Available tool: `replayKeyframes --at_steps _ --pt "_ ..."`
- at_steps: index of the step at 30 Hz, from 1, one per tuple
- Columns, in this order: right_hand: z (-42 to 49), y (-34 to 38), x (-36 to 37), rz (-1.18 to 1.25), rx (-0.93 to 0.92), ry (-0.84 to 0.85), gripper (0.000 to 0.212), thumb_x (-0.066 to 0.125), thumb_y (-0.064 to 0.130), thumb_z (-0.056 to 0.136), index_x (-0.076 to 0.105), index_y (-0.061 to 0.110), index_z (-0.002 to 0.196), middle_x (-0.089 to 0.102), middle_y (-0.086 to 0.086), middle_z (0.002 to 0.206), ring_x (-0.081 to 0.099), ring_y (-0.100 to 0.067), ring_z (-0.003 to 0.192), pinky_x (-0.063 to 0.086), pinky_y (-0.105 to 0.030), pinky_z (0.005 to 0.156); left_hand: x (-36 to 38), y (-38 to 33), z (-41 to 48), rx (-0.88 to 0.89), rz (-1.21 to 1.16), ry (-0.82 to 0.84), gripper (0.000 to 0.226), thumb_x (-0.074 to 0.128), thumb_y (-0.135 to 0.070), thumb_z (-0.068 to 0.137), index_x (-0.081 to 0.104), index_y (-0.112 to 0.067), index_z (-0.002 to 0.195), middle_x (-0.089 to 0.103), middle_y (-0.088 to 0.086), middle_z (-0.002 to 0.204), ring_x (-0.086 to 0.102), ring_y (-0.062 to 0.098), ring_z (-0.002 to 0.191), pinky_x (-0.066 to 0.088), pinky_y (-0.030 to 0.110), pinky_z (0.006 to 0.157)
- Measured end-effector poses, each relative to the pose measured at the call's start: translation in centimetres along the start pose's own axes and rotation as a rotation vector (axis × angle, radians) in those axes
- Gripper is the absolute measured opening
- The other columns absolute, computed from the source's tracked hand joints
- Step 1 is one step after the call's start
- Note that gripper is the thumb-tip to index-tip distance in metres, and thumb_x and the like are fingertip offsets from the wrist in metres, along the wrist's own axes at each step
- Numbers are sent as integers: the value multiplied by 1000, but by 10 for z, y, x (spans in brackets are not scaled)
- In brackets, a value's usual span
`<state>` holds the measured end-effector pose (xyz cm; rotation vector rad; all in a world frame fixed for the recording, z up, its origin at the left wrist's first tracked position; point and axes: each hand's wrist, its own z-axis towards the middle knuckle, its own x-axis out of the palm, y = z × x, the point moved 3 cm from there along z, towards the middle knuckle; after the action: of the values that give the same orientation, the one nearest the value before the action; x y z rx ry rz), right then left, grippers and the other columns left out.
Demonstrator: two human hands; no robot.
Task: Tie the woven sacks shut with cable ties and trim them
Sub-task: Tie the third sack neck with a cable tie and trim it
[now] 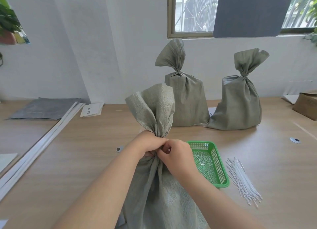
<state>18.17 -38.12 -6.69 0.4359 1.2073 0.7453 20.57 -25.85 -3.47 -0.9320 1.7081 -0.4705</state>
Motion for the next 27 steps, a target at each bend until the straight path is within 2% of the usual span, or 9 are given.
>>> replayKeyframes --at_steps 3,7,12,15,21,23,24,26,27 --pt "1 0 2 4 0 -4 26 70 36 75 61 17 60 67 0 67 61 -25 74 48 -36 66 0 0 -2 0 8 8 11 71 -25 80 67 -20 72 66 0 74 63 17 73 56 30 73" --pt "-1 0 1 -7 -28 -1 27 71 30 75 51 26 59 57 3 64 58 -25 72 42 -34 63 -2 0 -2 15 38 -4 19 72 -29 81 73 -17 95 72 1 98 65 17 93 52 30 84" --pt "-2 -1 -1 -14 -73 -7 28 74 26 74 50 28 60 48 12 62 45 -15 66 30 -30 61 -3 -4 0 57 191 5 28 68 -40 84 73 -17 100 71 4 104 65 21 101 53 31 86" --pt "-2 -5 -1 -4 -80 -17 23 74 24 72 56 25 60 49 12 63 45 -14 66 32 -28 62 -3 -7 0 75 269 2 30 65 -44 86 72 -18 99 68 3 99 64 22 99 49 28 79" --pt "-1 -9 2 -13 -86 -34 20 74 25 74 58 22 61 52 9 65 47 -14 67 34 -29 62 -3 -6 -1 92 298 -14 32 66 -49 84 72 -21 97 72 6 108 65 23 105 50 29 84" --pt "0 -9 3 -18 -92 -39 20 74 25 74 59 21 62 52 9 66 46 -14 68 34 -30 62 -3 -5 1 80 263 -1 33 67 -47 82 73 -17 95 73 10 98 68 24 97 53 30 81" --pt "0 -10 3 -20 -97 -43 20 75 26 74 59 21 62 53 9 66 46 -14 68 35 -30 62 -3 -5 1 64 250 13 31 67 -46 82 71 -15 86 70 12 83 68 24 82 53 28 71" --pt "0 -10 4 -16 -108 -52 20 75 26 73 59 22 62 53 8 66 46 -13 67 35 -30 62 -3 -4 -1 23 240 41 34 67 -43 83 60 -15 65 56 6 55 53 19 50 42 22 50" --pt "1 -11 4 -9 -115 -58 21 76 26 73 58 23 61 53 9 65 46 -12 66 33 -28 61 -2 -2 -1 9 205 50 33 67 -39 83 57 -15 62 52 3 51 46 16 45 37 20 46"
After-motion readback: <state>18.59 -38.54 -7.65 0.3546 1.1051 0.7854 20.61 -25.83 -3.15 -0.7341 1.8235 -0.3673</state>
